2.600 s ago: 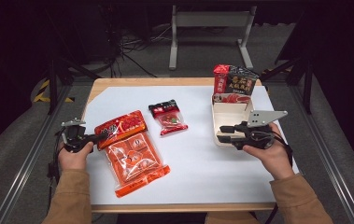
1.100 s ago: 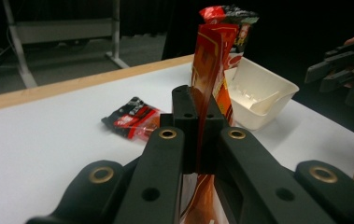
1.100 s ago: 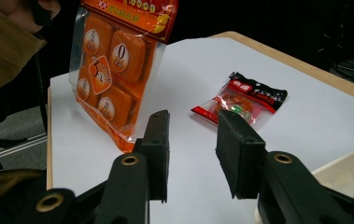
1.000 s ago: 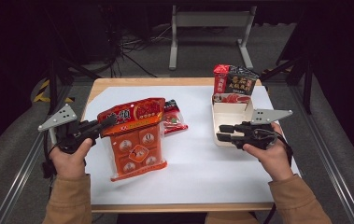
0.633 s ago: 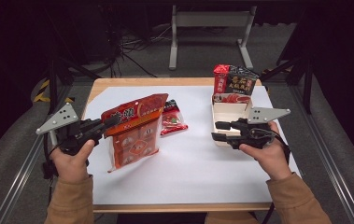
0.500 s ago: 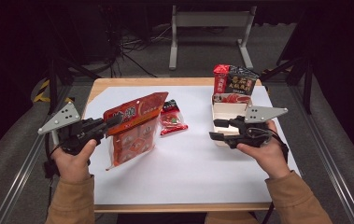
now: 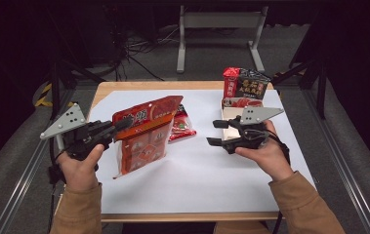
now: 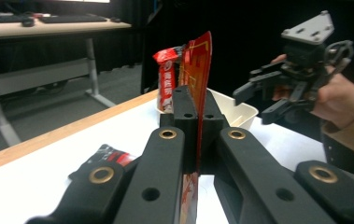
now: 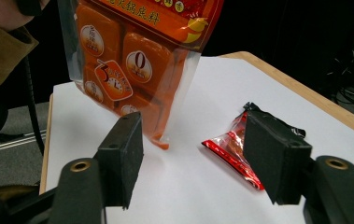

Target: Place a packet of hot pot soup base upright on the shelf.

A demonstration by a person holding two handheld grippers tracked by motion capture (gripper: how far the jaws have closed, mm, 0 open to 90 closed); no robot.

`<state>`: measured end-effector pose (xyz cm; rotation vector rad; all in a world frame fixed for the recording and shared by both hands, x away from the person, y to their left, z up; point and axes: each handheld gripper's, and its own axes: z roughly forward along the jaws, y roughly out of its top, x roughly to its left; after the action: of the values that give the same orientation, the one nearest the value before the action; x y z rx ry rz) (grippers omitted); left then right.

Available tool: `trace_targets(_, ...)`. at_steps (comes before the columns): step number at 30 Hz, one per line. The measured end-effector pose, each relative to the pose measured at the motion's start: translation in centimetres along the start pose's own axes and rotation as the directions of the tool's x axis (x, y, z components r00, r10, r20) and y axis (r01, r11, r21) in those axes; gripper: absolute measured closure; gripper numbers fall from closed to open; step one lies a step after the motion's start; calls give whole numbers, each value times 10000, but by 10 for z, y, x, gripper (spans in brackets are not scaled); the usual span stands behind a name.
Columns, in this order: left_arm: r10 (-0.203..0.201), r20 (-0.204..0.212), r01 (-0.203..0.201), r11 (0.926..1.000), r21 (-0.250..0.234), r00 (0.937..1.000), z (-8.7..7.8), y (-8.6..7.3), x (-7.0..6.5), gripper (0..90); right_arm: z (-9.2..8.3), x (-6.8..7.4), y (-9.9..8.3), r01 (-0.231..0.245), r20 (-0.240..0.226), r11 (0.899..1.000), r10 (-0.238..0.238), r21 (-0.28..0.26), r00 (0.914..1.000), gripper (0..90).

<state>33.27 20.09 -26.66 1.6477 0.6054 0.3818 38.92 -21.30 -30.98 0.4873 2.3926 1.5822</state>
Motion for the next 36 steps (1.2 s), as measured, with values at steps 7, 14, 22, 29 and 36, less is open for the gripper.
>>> trace_targets(7,276,491,-279,9996,69,9984,11,5,-11,900,16,-4,1,-431,-505,9990,424,-129,9978,342)
trace_targets(14,477,819,-487,9988,109,9955,17,7,-18,900,31,-2,1,-326,-710,9995,323,-24,9970,320)
trace_targets(22,782,1210,-774,9969,-114,9896,19,13,-29,900,48,2,-2,-199,-1160,9998,201,25,9930,307)
trace_targets(29,867,1467,-863,9962,-89,9854,24,13,-33,900,56,6,-4,-30,-1731,9992,-39,-401,9849,295)
trace_targets(36,870,1576,-867,9962,-87,9837,27,12,-35,900,63,10,-5,73,-2208,9970,-242,-771,9750,297)
